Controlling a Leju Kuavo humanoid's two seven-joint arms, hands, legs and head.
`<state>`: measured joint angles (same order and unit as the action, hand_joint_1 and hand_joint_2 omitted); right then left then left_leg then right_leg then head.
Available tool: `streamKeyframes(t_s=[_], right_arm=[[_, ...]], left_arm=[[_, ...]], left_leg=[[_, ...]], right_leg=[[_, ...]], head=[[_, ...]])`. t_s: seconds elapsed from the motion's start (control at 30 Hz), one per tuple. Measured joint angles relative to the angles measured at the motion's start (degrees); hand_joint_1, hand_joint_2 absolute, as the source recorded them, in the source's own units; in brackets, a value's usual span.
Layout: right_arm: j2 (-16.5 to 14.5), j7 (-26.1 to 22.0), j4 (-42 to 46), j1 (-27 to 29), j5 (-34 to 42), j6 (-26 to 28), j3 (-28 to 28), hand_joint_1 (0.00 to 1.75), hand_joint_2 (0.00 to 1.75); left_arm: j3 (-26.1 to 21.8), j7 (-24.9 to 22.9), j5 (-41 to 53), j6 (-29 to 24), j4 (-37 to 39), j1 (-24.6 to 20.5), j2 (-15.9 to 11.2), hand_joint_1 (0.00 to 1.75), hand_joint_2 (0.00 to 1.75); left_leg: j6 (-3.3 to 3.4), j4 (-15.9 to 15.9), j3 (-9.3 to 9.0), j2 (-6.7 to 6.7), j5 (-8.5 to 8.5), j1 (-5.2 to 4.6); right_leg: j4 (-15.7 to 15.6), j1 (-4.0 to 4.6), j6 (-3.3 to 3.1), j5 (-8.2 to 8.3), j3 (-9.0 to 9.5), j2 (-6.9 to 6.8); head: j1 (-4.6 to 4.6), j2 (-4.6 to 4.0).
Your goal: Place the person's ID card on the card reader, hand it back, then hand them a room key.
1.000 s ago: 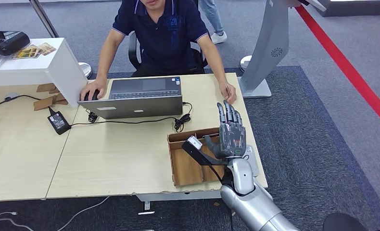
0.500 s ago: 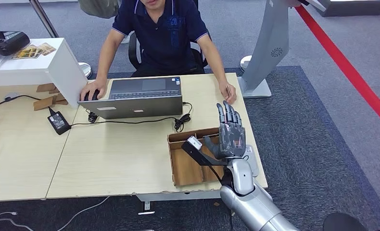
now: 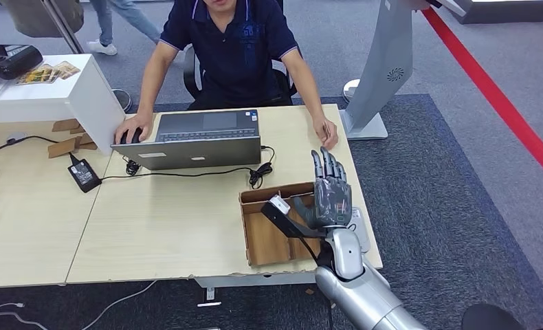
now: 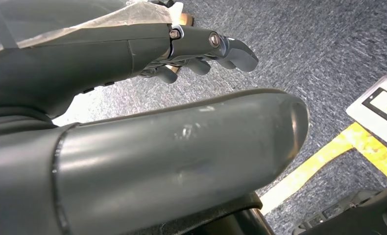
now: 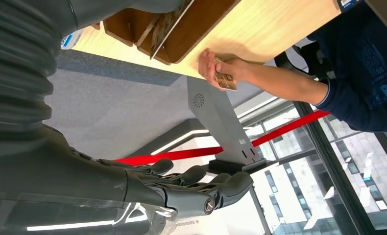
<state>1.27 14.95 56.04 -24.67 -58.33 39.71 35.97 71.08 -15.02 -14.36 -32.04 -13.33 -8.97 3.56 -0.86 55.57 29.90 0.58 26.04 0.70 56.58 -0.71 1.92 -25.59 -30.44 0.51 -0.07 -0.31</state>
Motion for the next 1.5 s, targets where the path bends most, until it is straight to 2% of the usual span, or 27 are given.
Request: streamKeyframes(t_s=[1.5], right_arm=[[0.1,-0.6,-2.8,-0.1,0.8,0.0,0.4,0.00,1.75]], left_arm=[[0.0,0.2,0.1,-0.1,0.0,-0.1,0.0,0.00,0.00]], left_leg=[[0.00,0.0,0.00,0.00,0.00,0.00]], right_leg=[[0.0,0.00,0.00,0.00,0.01,0.00]], head=[[0.01,0.00]])
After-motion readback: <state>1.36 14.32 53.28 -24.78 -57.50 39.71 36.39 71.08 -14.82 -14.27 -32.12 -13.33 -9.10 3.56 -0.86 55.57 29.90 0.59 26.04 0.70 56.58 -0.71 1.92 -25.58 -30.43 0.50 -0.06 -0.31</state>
